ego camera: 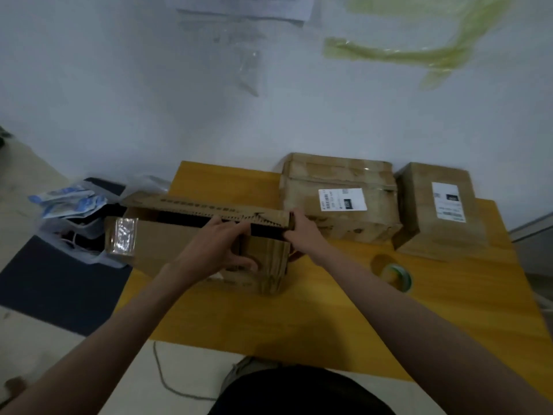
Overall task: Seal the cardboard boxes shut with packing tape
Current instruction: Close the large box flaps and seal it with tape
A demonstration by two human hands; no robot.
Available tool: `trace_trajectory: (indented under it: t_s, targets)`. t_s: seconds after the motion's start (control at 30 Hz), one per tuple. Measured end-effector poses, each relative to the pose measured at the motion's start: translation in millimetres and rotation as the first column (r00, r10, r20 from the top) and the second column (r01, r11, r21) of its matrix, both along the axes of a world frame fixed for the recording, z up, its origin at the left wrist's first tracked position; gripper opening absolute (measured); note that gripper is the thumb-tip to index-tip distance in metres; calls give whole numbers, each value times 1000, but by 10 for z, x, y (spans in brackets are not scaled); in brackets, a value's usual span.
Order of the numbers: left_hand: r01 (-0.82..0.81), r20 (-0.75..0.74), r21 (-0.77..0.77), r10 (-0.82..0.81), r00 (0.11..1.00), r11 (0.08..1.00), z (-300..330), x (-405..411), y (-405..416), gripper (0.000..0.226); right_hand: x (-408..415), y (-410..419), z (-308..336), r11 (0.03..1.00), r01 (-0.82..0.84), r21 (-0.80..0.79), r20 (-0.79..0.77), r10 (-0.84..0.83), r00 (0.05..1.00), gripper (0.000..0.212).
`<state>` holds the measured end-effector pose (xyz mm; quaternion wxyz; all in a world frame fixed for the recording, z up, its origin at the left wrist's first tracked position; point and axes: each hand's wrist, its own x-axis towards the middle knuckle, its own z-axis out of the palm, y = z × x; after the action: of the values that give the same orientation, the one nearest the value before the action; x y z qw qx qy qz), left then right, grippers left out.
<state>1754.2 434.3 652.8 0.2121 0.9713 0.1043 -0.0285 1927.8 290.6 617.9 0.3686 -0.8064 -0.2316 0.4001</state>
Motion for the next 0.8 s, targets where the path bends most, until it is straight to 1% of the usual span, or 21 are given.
trace_trajectory:
  t_s: [0.13,0.17,0.23,0.3,0.37,0.43,0.47,0.5,0.53,0.57,0.63,0.67,0.73,0.8]
  targets:
    - [54,48,-12,-53,997,998,0,149,-434,54,123,-507,-27,999,42,28,51,-43,998,25]
    - [70,61,-10,-69,996,998,-5,224,-541,52,184,-633,-41,998,55,35,64,-57,996,24]
    - [98,86,-20,-96,992,995,-24,396,-766,48,317,-877,-58,994,98,50,73,-101,992,28]
    - [115,111,-27,-111,988,993,-74,580,-985,45,452,-1116,-61,984,141,113,31,-146,989,31]
    - [118,111,-26,-114,987,993,-121,764,-1150,46,558,-1374,-55,965,176,194,-16,-176,984,26]
    - [118,107,-25,-115,988,993,-138,923,-1263,48,667,-1636,-135,939,277,206,-103,-261,960,31]
    - [117,109,-23,-114,987,993,-138,994,-1307,48,723,-1763,-214,920,349,176,-135,-329,935,37]
    - [116,104,-18,-114,988,993,-131,1054,-1353,49,777,-1887,-324,904,408,124,-128,-393,910,39]
    - [116,103,-8,-115,988,993,-121,1112,-1400,49,835,-1998,-469,900,433,59,-90,-427,900,39]
    - [114,102,6,-114,988,993,-112,1169,-1445,49,880,-2101,-603,912,411,-15,-24,-411,911,34]
    - [102,83,26,-104,991,994,-93,1278,-1547,50,960,-2271,-865,933,310,-183,105,-295,950,22]
    - [99,78,32,-101,992,995,-87,1330,-1597,50,1004,-2342,-998,929,258,-265,143,-226,963,26]
    - [90,66,29,-92,994,995,-89,1406,-1690,51,1082,-2459,-1252,896,147,-419,169,-83,982,40]
    - [77,55,7,-77,995,997,-96,1461,-1762,51,1124,-2551,-1475,854,46,-519,189,62,980,47]
